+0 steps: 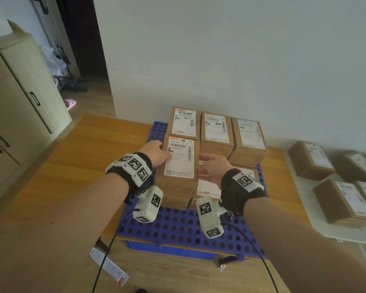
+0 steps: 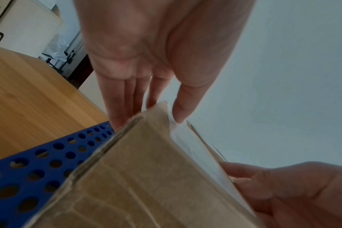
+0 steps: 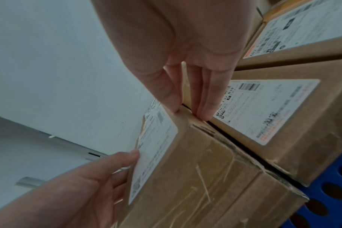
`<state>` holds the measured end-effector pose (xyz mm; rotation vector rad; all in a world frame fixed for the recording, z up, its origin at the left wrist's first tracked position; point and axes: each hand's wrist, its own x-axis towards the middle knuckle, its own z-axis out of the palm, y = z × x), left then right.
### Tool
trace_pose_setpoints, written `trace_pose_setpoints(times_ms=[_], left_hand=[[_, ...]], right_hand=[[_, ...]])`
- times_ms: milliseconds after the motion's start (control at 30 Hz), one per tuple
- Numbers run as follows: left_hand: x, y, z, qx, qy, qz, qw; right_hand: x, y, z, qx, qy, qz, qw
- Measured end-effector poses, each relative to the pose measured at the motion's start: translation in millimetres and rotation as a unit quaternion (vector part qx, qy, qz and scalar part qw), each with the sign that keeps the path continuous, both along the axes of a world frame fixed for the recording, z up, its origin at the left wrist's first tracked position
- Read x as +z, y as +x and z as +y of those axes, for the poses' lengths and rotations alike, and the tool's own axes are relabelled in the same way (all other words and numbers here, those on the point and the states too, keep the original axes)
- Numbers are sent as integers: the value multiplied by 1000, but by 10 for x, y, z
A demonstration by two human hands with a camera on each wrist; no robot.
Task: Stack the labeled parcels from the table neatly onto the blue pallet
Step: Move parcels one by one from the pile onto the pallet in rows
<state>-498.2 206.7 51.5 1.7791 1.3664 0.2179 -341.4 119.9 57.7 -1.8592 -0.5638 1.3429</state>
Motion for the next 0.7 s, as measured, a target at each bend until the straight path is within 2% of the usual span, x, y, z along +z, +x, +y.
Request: trace_pose_setpoints(times_ms=[567,700], left_hand=[[-42,33,-26,-7,13,17,1000],[-37,28,-13,-6,17,26,999]], right_hand=[[-34,42,-17,12,15,-6,1000],[-18,47,33,36,21,-32,999]])
